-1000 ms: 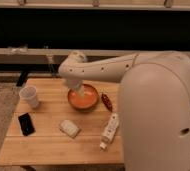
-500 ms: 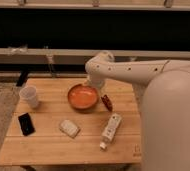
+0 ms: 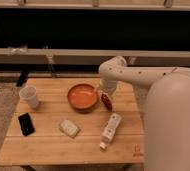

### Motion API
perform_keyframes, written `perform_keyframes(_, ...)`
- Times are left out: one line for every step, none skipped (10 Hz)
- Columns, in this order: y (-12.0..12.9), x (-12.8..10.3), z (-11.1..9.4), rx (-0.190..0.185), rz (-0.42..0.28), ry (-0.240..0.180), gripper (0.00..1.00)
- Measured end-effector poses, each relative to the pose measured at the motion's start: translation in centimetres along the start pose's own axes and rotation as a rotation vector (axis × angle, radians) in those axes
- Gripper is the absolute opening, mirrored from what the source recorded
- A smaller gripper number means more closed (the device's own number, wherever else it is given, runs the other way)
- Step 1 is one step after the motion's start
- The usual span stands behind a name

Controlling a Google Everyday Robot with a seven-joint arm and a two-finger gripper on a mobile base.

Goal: Place the pepper on the white sponge

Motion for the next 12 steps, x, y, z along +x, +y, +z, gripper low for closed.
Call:
perform_keyframes(0.9, -0.2, 1.0, -0.006, 0.022, -0.01, 0.8)
perform_keyframes(1.6, -0.1, 1.5, -0.009, 0.042, -0.008, 0.8)
perform_keyframes(2.6, 0.0, 2.2, -0.014, 0.067, -0.01, 0.8)
perform_keyframes(3.1, 0.0, 2.8, -0.019, 0.083, -0.007, 0.8)
perform_keyframes(3.4, 0.0, 3.2, -0.019, 0.094, -0.007, 0.8)
perform_keyframes(3.5, 0.1, 3.2, -0.019, 0.096, -0.005, 0.8)
perform_keyframes(3.6, 0.1, 3.2, -0.02, 0.096, -0.004, 0.8)
perform_keyframes(3.5, 0.1, 3.2, -0.02, 0.095, -0.004, 0.8)
perform_keyframes(3.5, 0.1, 3.2, -0.02, 0.094, -0.004, 0.8)
perform_keyframes(3.5, 0.1, 3.2, -0.02, 0.094, -0.004, 0.8)
perform_keyframes(3.5, 0.0, 3.3, -0.019, 0.096, -0.004, 0.8)
perform_keyframes(3.4, 0.1, 3.4, -0.018, 0.09, -0.003, 0.8)
